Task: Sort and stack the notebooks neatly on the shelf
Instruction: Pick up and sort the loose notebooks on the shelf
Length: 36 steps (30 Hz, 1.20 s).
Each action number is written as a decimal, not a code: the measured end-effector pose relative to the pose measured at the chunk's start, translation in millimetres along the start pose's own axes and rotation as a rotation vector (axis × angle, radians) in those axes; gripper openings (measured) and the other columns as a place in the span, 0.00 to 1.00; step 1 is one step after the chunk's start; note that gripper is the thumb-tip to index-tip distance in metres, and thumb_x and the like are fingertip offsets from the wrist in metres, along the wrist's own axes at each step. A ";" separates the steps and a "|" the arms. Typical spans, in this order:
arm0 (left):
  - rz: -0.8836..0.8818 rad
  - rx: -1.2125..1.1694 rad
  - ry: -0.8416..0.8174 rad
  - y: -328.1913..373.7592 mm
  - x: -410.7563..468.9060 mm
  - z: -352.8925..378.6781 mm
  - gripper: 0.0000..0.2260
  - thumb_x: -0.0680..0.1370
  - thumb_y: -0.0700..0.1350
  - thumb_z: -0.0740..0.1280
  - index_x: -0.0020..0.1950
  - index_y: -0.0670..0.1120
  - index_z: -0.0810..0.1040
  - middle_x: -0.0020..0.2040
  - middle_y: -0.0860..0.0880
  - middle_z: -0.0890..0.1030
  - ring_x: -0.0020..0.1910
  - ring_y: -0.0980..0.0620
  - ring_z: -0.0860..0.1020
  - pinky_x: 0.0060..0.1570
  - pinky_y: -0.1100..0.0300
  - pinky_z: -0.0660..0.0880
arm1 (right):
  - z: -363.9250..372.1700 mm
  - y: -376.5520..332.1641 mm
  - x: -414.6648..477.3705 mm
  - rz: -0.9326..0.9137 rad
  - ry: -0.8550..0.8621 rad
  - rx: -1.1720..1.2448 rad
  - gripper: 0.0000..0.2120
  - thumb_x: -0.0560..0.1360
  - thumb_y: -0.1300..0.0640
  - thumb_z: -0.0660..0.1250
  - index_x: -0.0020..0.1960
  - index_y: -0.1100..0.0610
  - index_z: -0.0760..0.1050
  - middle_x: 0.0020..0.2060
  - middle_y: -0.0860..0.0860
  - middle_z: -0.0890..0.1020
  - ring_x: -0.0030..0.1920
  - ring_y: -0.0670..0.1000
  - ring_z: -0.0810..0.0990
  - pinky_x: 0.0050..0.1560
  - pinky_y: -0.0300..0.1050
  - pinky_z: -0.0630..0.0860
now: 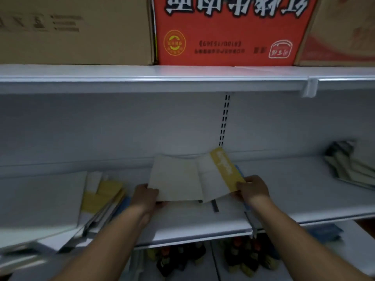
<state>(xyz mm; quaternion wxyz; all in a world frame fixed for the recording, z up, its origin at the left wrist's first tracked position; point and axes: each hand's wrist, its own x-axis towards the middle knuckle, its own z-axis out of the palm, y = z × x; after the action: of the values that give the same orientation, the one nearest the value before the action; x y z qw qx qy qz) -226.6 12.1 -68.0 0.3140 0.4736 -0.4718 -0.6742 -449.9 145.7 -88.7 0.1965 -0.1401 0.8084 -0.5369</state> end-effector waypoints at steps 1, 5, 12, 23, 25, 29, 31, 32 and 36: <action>-0.027 0.036 0.000 -8.7 2.5 5.9 0.08 0.77 0.30 0.55 0.45 0.36 0.73 0.43 0.41 0.76 0.37 0.44 0.75 0.21 0.62 0.77 | -8.9 6.9 -0.6 -0.031 0.005 -0.155 0.03 0.70 0.63 0.65 0.43 0.62 0.73 0.37 0.59 0.79 0.36 0.58 0.80 0.37 0.47 0.81; 0.027 0.465 0.060 -13.4 8.0 7.1 0.16 0.77 0.39 0.62 0.64 0.39 0.71 0.67 0.38 0.71 0.61 0.39 0.74 0.60 0.50 0.75 | -23.7 16.0 -4.4 -0.070 0.002 -0.664 0.15 0.71 0.52 0.64 0.52 0.61 0.71 0.47 0.56 0.75 0.42 0.54 0.76 0.36 0.43 0.70; 0.324 0.953 0.296 43.0 -10.9 -100.1 0.27 0.69 0.53 0.65 0.65 0.44 0.74 0.70 0.43 0.70 0.68 0.45 0.69 0.66 0.61 0.63 | 80.1 -45.7 -44.5 -0.503 -0.194 -0.482 0.16 0.73 0.53 0.67 0.59 0.57 0.74 0.53 0.57 0.79 0.55 0.57 0.77 0.52 0.43 0.70; 0.050 1.294 0.684 32.9 -62.4 -265.9 0.20 0.70 0.61 0.67 0.34 0.44 0.72 0.27 0.50 0.70 0.33 0.47 0.76 0.28 0.59 0.65 | 252.4 -105.4 -162.5 -0.776 -0.805 -0.853 0.30 0.69 0.38 0.65 0.61 0.59 0.72 0.60 0.56 0.77 0.58 0.57 0.77 0.53 0.44 0.74; 0.077 1.210 0.722 35.4 -65.1 -264.0 0.17 0.70 0.57 0.68 0.44 0.44 0.75 0.34 0.49 0.74 0.36 0.48 0.77 0.32 0.60 0.70 | 250.9 -110.2 -160.1 -0.750 -0.814 -0.856 0.31 0.69 0.40 0.67 0.64 0.59 0.70 0.62 0.57 0.75 0.60 0.57 0.76 0.56 0.44 0.73; 0.195 0.727 0.659 53.7 -66.9 -235.6 0.10 0.76 0.42 0.63 0.55 0.41 0.68 0.49 0.41 0.74 0.42 0.43 0.76 0.24 0.57 0.77 | 236.4 -111.1 -147.5 -0.678 -0.784 -0.726 0.19 0.72 0.53 0.63 0.60 0.61 0.72 0.60 0.59 0.76 0.59 0.58 0.76 0.54 0.44 0.73; 0.221 0.446 0.568 63.3 -65.6 -205.9 0.07 0.78 0.39 0.61 0.54 0.42 0.65 0.52 0.38 0.72 0.45 0.41 0.75 0.16 0.62 0.74 | 217.2 -102.6 -130.6 -0.593 -0.744 -0.529 0.09 0.72 0.57 0.60 0.49 0.59 0.73 0.51 0.59 0.79 0.51 0.60 0.80 0.46 0.44 0.74; 0.236 0.332 0.514 66.2 -61.4 -188.8 0.08 0.78 0.38 0.61 0.56 0.42 0.65 0.53 0.38 0.72 0.47 0.40 0.75 0.18 0.62 0.75 | 202.1 -97.7 -118.2 -0.558 -0.690 -0.436 0.04 0.72 0.58 0.60 0.43 0.57 0.72 0.45 0.58 0.80 0.45 0.60 0.81 0.41 0.44 0.74; 0.242 0.099 0.299 57.5 -32.9 -109.9 0.12 0.79 0.37 0.60 0.62 0.35 0.68 0.55 0.37 0.73 0.51 0.40 0.73 0.38 0.51 0.76 | 118.0 -71.0 -64.6 -0.378 -0.406 -0.209 0.04 0.73 0.60 0.60 0.41 0.57 0.71 0.34 0.55 0.78 0.26 0.50 0.77 0.25 0.38 0.68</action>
<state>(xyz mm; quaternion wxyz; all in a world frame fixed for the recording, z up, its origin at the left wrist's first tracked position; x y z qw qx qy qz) -113.6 -17.1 -14.7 0.4358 0.5230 -0.5059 -0.5297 -336.4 50.7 -53.2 0.2351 -0.4122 0.7630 -0.4389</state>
